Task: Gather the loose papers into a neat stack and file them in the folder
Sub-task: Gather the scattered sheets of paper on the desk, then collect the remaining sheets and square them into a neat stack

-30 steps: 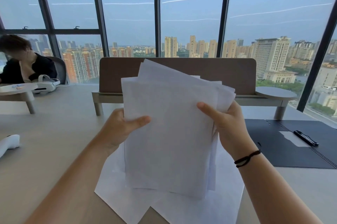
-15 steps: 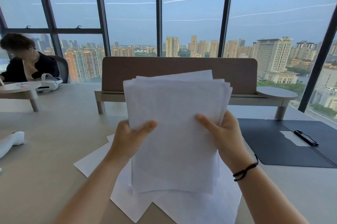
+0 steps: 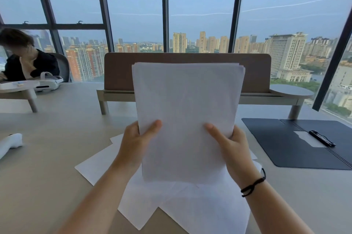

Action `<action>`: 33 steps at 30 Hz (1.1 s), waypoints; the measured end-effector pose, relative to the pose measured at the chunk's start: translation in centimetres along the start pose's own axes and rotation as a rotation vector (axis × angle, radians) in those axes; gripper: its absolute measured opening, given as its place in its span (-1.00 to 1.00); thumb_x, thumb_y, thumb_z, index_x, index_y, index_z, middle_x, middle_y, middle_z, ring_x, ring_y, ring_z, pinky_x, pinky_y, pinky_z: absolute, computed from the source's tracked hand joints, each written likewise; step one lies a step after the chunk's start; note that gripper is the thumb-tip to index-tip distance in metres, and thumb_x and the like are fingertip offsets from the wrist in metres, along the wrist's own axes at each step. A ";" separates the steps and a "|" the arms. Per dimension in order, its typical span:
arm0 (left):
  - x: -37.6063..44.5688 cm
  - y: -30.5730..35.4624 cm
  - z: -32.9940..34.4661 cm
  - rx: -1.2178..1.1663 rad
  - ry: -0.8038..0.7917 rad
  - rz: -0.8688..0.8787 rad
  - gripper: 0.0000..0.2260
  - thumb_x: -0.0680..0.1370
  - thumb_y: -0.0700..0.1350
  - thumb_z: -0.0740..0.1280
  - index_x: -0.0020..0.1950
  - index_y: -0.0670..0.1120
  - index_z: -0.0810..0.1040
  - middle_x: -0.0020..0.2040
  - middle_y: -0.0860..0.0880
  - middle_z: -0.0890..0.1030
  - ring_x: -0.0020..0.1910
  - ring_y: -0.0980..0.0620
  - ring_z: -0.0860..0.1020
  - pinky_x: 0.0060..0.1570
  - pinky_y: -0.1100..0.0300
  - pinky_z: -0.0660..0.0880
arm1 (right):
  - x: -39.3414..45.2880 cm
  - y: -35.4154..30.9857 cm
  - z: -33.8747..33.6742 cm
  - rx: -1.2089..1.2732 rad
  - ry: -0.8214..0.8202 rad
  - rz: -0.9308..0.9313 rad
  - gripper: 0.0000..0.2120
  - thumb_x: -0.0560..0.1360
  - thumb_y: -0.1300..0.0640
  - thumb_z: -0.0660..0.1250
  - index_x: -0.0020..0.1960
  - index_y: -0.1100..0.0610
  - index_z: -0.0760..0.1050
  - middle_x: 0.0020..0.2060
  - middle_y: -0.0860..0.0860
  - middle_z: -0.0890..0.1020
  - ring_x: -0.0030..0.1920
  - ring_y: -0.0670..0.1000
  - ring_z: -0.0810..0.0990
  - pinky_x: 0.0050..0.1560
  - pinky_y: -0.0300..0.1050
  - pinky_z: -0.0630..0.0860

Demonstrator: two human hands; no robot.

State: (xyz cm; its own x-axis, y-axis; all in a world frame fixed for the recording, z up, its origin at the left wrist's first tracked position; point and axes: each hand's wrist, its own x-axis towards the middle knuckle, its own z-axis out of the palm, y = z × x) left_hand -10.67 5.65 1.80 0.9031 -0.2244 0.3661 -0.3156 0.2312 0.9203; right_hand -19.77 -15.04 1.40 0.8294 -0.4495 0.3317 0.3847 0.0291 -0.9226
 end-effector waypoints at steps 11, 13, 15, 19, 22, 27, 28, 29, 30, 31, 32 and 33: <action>-1.1 -4.4 -0.8 0.005 -0.165 -0.272 -0.87 0.47 -0.05 0.50 -0.02 -0.03 0.75 0.05 -0.07 0.75 0.09 -0.06 0.70 0.12 0.03 0.58 | -1.1 4.5 -1.7 -0.027 -0.029 0.257 -0.93 0.49 0.23 0.48 -0.05 0.16 0.73 -0.10 0.13 0.79 -0.07 0.13 0.77 -0.09 0.00 0.69; -0.4 -4.3 -0.8 0.097 -0.179 -0.213 -0.84 0.54 -0.04 0.42 0.07 -0.03 0.70 0.09 0.01 0.74 0.12 0.03 0.68 0.17 0.07 0.54 | -0.5 4.7 -1.7 -0.049 -0.023 0.251 -0.92 0.50 0.18 0.47 -0.05 0.15 0.73 -0.10 0.10 0.79 -0.07 0.12 0.77 -0.02 0.07 0.68; 0.0 -4.4 -0.9 0.169 -0.173 -0.202 -0.81 0.57 0.00 0.39 0.09 -0.04 0.69 0.06 0.03 0.75 0.10 0.05 0.69 0.17 0.04 0.55 | -0.3 5.7 -1.7 -0.119 -0.040 0.269 -0.87 0.53 0.11 0.45 -0.02 0.16 0.72 -0.10 0.08 0.79 -0.06 0.10 0.77 0.01 0.09 0.67; 2.0 -6.0 -2.4 0.102 0.033 -0.274 -0.82 0.56 -0.04 0.40 0.02 -0.13 0.71 -0.04 -0.06 0.76 -0.01 -0.09 0.72 0.06 0.00 0.61 | 1.1 6.9 -2.2 -0.313 -0.132 0.250 -0.72 0.57 -0.10 0.33 0.03 0.08 0.68 -0.13 -0.06 0.77 -0.07 0.03 0.74 -0.11 -0.19 0.58; 3.6 -7.7 -5.2 -0.215 0.168 -0.394 -0.79 0.58 -0.04 0.38 0.09 -0.14 0.68 0.00 -0.11 0.75 -0.07 -0.10 0.72 -0.02 -0.03 0.63 | 3.1 7.7 -4.3 -0.792 -0.243 0.210 -0.56 0.54 -0.30 0.26 0.35 -0.16 0.48 0.22 -0.09 0.65 0.29 0.02 0.60 0.17 -0.14 0.51; 5.2 -11.8 -12.7 -0.756 0.045 -0.542 -0.86 0.59 -0.17 0.30 0.03 -0.20 0.62 -0.38 -0.10 0.62 -0.46 -0.03 0.60 -0.39 0.14 0.54 | 2.7 9.0 -7.1 -1.447 -0.370 0.303 0.14 0.17 -0.70 -0.10 0.63 -0.21 -0.14 0.65 -0.11 0.05 0.65 -0.01 -0.08 0.61 0.13 -0.15; 5.5 -13.7 -14.0 -0.756 0.040 -0.473 -0.75 0.64 -0.16 0.20 0.15 -0.22 0.62 -0.26 -0.17 0.66 -0.34 -0.09 0.65 -0.24 0.10 0.57 | 2.8 9.1 -7.1 -1.456 -0.370 0.314 0.15 0.16 -0.71 -0.13 0.64 -0.20 -0.16 0.66 -0.09 0.01 0.65 0.00 -0.12 0.61 0.15 -0.18; 6.0 -15.3 -15.3 -0.805 -0.015 -0.435 -0.66 0.67 -0.15 0.08 0.28 -0.23 0.57 -0.13 -0.21 0.67 -0.21 -0.12 0.67 -0.09 0.09 0.55 | 2.8 9.3 -7.0 -1.466 -0.363 0.322 0.14 0.18 -0.71 -0.13 0.64 -0.19 -0.17 0.66 -0.08 -0.01 0.65 0.00 -0.13 0.60 0.17 -0.19; 6.4 -17.0 -16.0 -0.846 -0.096 -0.379 -0.59 0.68 -0.13 -0.01 0.39 -0.24 0.48 -0.01 -0.23 0.66 -0.08 -0.14 0.66 0.04 0.11 0.50 | 3.0 9.6 -6.8 -1.474 -0.345 0.326 0.11 0.22 -0.70 -0.11 0.64 -0.17 -0.16 0.66 -0.07 -0.01 0.65 0.01 -0.13 0.60 0.19 -0.19; 6.3 -17.1 -15.7 -0.843 -0.118 -0.345 -0.55 0.68 -0.12 -0.08 0.46 -0.25 0.39 0.07 -0.25 0.64 0.00 -0.14 0.64 0.11 0.12 0.44 | 3.1 9.8 -6.5 -1.478 -0.327 0.323 0.08 0.28 -0.68 -0.09 0.65 -0.15 -0.14 0.66 -0.06 0.00 0.65 0.01 -0.12 0.60 0.20 -0.19; 5.6 -16.4 -14.5 -0.840 -0.093 -0.343 -0.55 0.69 -0.12 -0.07 0.48 -0.26 0.35 0.08 -0.24 0.63 0.01 -0.13 0.63 0.13 0.14 0.42 | 3.1 10.1 -6.1 -1.478 -0.311 0.320 0.03 0.33 -0.65 -0.10 0.65 -0.13 -0.12 0.66 -0.04 0.01 0.65 0.01 -0.12 0.59 0.20 -0.19; 5.0 -15.4 -12.9 -0.824 -0.082 -0.351 -0.62 0.68 -0.15 0.07 0.44 -0.26 0.39 -0.01 -0.21 0.64 -0.08 -0.09 0.64 0.07 0.17 0.46 | 3.0 10.3 -5.7 -1.470 -0.296 0.316 0.00 0.36 -0.62 -0.13 0.65 -0.12 -0.09 0.66 -0.03 0.02 0.65 0.02 -0.11 0.59 0.21 -0.19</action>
State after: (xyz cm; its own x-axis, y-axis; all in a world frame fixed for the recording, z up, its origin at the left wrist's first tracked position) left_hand 2.47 13.12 -12.35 0.8747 -0.4695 0.1200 0.3120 0.7351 0.6019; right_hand -15.60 -21.16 -8.19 0.9145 -0.4017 -0.0477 -0.3987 -0.8750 -0.2746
